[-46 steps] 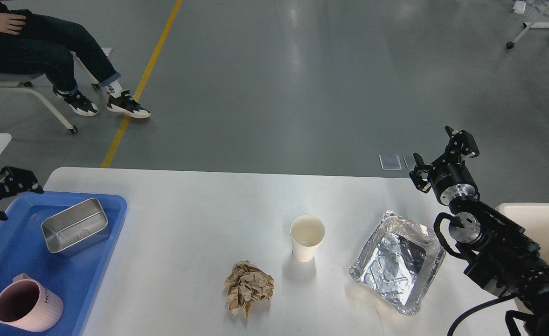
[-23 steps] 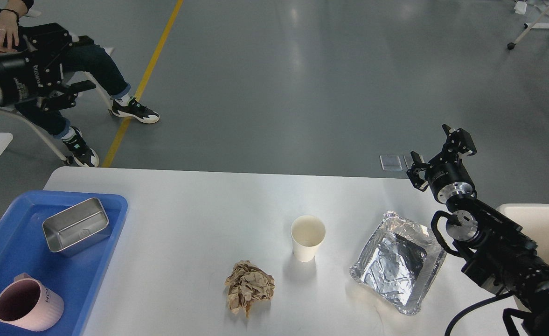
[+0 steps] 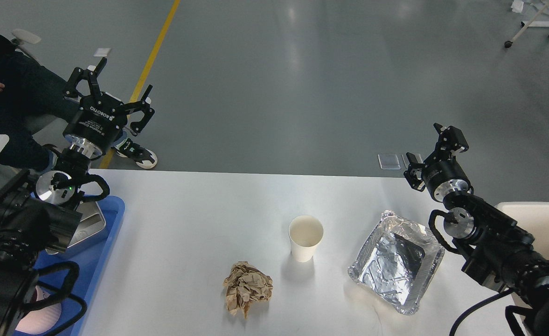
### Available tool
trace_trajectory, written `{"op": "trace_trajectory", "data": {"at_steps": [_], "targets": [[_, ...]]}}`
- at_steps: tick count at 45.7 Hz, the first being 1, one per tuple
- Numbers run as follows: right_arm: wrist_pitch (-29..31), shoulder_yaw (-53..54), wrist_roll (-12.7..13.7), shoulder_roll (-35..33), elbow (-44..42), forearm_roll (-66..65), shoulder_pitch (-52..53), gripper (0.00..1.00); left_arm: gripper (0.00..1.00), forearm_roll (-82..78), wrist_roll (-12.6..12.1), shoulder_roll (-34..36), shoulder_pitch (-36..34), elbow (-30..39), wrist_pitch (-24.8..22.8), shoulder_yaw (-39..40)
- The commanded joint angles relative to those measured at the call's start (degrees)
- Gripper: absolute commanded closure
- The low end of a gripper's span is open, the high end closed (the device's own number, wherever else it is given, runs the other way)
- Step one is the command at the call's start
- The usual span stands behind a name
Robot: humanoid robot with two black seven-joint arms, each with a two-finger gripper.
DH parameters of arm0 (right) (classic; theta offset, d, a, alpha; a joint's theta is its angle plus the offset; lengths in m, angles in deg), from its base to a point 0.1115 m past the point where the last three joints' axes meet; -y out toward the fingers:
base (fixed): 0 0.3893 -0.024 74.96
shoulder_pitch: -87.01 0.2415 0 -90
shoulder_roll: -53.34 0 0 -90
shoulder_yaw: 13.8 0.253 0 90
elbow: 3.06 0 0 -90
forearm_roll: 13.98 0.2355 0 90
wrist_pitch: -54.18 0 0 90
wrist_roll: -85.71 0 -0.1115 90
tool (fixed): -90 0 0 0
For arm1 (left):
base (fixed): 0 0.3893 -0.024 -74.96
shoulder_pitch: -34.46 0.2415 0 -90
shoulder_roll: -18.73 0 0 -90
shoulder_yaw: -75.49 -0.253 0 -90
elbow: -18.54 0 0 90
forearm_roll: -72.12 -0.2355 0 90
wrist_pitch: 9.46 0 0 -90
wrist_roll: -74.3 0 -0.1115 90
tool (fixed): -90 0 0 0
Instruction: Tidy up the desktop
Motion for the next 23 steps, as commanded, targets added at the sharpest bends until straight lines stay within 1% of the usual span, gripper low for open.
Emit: {"op": "trace_trajectory", "data": {"at_steps": [1, 6, 10, 17, 20, 23], "targets": [[-0.08, -0.61, 0.02, 2.27, -0.08, 0.0, 0.22, 0.0, 0.02, 0.04, -0.19, -3.32, 2.68, 0.08, -1.75, 6.73], [-0.08, -0.61, -0.07, 2.63, 0.1, 0.0, 0.49, 0.0, 0.02, 0.12, -0.01, -4.82, 3.83, 0.0, -1.4, 8.93], [0.01, -0.61, -0.07, 2.72, 0.1, 0.0, 1.01, 0.0, 0.02, 0.12, 0.6, -5.61, 5.67, 0.0, -1.31, 8.41], [0.27, -1.05, -0.16, 2.8, 0.1, -0.17, 1.45, 0.0, 0.02, 0.04, 0.25, -5.52, 8.4, -0.09, -1.66, 8.14], [0.18, -3.94, -0.25, 2.98, 0.01, -2.88, 2.24, 0.0, 0.02, 0.04, 0.25, -5.52, 9.28, -0.09, -1.57, 8.14], [-0.08, -8.95, -0.34, 3.77, 0.1, -7.89, 3.65, 0.0, 0.02, 0.04, -0.27, -5.52, 9.63, 0.0, -1.84, 8.06]]}}
